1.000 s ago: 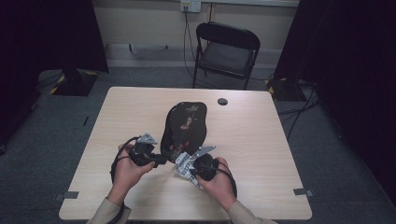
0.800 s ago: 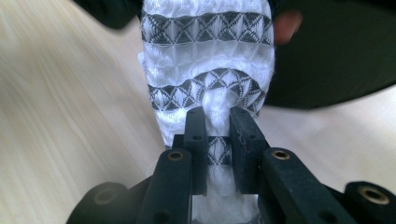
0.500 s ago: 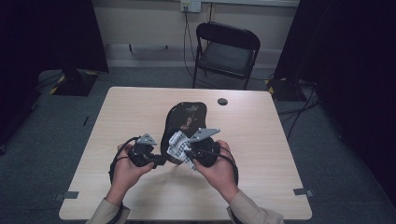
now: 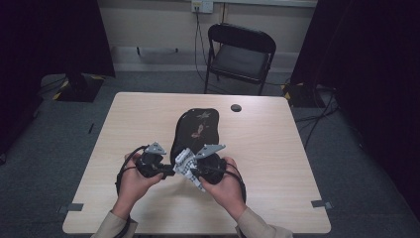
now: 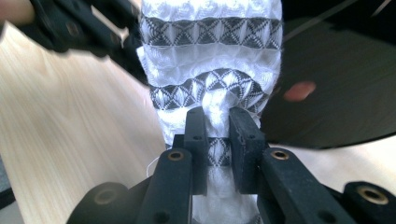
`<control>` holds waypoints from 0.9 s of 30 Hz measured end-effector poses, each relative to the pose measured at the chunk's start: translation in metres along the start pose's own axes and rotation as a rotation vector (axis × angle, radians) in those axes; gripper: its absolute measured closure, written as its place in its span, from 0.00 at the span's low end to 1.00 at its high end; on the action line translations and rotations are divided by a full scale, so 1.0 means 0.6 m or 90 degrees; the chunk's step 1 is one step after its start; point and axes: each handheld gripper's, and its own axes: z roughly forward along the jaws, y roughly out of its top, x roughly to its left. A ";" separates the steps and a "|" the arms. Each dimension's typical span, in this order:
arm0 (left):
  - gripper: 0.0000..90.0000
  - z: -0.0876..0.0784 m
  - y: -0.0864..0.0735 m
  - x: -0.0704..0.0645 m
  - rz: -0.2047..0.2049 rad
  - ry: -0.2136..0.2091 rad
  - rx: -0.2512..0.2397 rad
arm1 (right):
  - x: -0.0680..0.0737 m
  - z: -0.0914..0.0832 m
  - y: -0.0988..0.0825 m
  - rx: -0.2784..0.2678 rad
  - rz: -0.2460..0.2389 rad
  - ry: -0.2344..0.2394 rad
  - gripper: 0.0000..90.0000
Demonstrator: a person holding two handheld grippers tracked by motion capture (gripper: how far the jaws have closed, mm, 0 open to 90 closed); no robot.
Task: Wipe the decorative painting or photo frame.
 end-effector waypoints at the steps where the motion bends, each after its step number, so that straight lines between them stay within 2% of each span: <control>1: 0.87 0.001 0.000 0.000 0.000 0.002 -0.003 | 0.000 0.000 0.000 0.000 0.000 0.000 0.88; 3: 0.87 0.001 0.000 0.000 0.000 0.001 -0.002 | 0.001 0.013 -0.014 0.014 0.003 0.004 0.88; 10: 0.87 -0.001 -0.003 0.001 -0.002 0.002 -0.004 | -0.001 0.031 -0.037 0.036 0.006 0.009 0.88; 14: 0.82 -0.005 -0.006 0.004 -0.012 0.007 -0.003 | 0.000 0.044 -0.060 0.064 0.007 0.012 0.88; 18: 0.80 -0.009 -0.010 0.008 -0.020 0.015 -0.005 | -0.001 0.047 -0.067 0.071 0.009 0.011 0.88; 21: 0.78 -0.011 -0.012 0.011 -0.021 0.021 -0.005 | -0.003 0.035 -0.059 0.056 0.005 0.012 0.88; 22: 0.76 -0.012 -0.013 0.011 -0.027 0.020 -0.004 | -0.003 0.020 -0.046 0.038 0.003 0.012 0.88; 23: 0.76 -0.013 -0.014 0.013 -0.028 0.021 -0.006 | -0.003 0.020 -0.046 0.038 0.003 0.012 0.88; 24: 0.75 -0.016 -0.015 0.014 -0.030 0.022 -0.007 | -0.002 0.001 -0.030 0.017 0.000 0.011 0.88; 26: 0.74 -0.017 -0.016 0.014 -0.033 0.025 -0.011 | -0.002 -0.018 -0.012 -0.005 -0.004 0.008 0.88; 27: 0.74 -0.019 -0.016 0.015 -0.031 0.026 -0.011 | -0.002 -0.018 -0.012 -0.005 -0.004 0.008 0.88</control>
